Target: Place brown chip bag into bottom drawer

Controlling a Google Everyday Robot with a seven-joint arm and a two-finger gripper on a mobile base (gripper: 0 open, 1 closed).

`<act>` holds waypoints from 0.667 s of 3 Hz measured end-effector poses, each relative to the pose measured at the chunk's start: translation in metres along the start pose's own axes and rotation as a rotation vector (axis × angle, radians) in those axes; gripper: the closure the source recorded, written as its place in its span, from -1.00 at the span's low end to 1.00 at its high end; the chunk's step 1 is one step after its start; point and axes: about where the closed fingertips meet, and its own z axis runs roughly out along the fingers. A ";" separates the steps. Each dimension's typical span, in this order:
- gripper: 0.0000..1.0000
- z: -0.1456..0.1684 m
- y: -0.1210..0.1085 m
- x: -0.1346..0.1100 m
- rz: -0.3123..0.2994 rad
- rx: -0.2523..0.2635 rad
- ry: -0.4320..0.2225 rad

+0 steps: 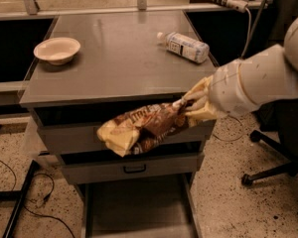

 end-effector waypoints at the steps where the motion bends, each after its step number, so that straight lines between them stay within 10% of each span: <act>1: 1.00 0.058 0.034 0.026 0.090 -0.104 0.017; 2: 1.00 0.058 0.034 0.026 0.090 -0.105 0.018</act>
Offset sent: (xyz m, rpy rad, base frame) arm -0.0023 0.0113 -0.0519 0.0011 0.0976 -0.0090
